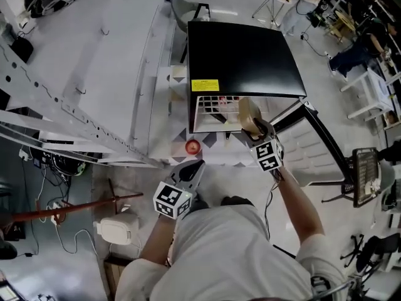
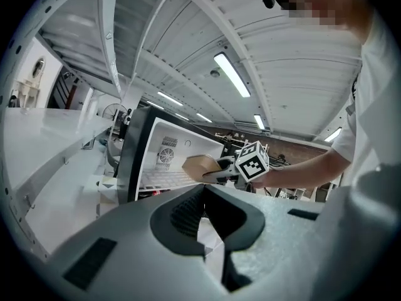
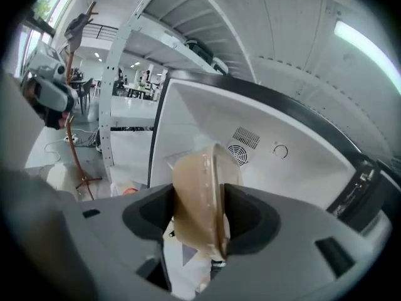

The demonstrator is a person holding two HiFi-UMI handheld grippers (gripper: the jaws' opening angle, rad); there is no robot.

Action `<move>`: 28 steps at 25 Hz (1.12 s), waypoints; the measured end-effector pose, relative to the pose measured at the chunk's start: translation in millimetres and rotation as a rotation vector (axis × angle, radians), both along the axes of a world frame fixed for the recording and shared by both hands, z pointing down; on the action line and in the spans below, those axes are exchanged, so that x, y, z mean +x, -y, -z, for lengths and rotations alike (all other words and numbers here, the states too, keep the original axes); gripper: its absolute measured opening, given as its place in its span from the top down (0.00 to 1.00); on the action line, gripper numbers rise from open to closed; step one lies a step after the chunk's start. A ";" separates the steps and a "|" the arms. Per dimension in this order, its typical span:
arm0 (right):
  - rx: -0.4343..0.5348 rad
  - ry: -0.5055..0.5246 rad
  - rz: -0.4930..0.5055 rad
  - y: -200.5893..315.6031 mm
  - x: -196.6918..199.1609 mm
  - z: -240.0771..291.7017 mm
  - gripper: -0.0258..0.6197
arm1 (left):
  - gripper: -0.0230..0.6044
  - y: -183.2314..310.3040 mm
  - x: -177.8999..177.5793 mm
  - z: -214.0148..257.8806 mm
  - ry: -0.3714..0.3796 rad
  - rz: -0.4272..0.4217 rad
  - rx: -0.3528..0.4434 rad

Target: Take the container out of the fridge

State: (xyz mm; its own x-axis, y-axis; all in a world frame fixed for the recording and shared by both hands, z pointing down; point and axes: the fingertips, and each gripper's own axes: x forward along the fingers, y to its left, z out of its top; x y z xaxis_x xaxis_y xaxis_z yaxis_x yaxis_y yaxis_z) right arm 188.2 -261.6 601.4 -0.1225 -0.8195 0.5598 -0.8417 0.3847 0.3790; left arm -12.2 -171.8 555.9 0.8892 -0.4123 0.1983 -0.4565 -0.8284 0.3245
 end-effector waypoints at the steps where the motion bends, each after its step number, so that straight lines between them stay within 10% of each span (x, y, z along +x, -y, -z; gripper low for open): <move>1: 0.005 0.030 -0.011 -5.4 1.5 5.8 0.58 | 0.96 -0.8 2.7 2.2 -0.001 -0.011 0.009; 28: 0.207 0.662 -0.047 -127.9 62.1 126.8 0.58 | 0.96 -41.5 61.2 59.9 -0.050 0.027 0.087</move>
State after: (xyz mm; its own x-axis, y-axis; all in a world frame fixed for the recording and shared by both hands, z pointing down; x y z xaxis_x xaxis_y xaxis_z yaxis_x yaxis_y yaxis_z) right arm 250.2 -133.8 474.6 -0.3460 -0.9141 0.2115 -0.9350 0.3174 -0.1581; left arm 48.9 -130.3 496.0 0.8854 -0.4502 0.1160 -0.4641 -0.8421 0.2748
